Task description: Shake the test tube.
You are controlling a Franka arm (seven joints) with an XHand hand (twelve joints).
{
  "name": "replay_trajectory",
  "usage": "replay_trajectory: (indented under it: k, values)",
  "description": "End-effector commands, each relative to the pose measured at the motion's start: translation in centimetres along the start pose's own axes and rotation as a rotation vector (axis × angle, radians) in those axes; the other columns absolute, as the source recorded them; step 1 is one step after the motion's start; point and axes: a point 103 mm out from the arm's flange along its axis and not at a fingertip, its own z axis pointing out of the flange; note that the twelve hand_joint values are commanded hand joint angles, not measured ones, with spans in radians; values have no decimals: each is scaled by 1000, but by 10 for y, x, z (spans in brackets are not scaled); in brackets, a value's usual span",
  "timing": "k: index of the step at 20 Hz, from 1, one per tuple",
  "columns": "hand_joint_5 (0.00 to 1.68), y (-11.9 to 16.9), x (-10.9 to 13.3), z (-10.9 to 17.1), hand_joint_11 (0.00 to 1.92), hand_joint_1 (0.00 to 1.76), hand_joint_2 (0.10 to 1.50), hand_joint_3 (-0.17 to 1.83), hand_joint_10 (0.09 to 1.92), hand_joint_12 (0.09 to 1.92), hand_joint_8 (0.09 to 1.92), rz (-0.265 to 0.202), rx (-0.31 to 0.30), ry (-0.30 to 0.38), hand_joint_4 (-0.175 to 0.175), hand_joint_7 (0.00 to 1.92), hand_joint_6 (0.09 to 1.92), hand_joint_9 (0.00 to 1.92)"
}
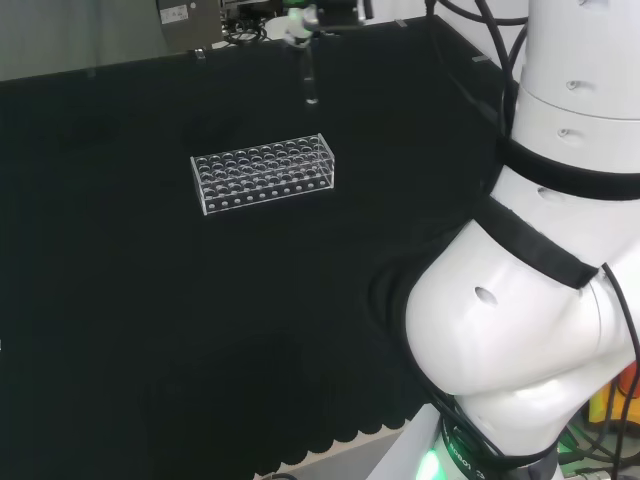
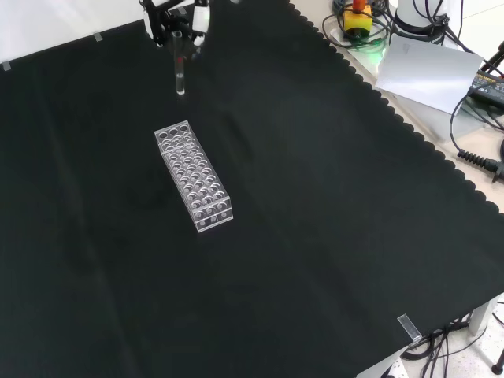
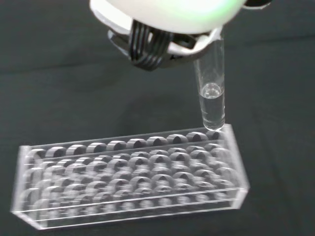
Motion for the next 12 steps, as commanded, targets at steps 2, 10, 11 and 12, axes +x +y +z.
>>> replay_trajectory:
  k: [2,10,11,12]
  values:
    - [1346,-1,91,-3,1355,1232,654,621,763,818,468,-198,-24,18,-175,1752,511,1703]
    - [1345,-13,150,-5,1354,1232,654,622,764,819,470,-318,-23,46,-175,1751,512,1702]
    - [1345,-13,150,-6,1354,1232,654,622,764,819,471,-317,-24,46,-175,1751,512,1702]
    - [1345,-12,148,-7,1354,1232,654,622,764,819,471,-313,-25,42,-175,1751,513,1702]
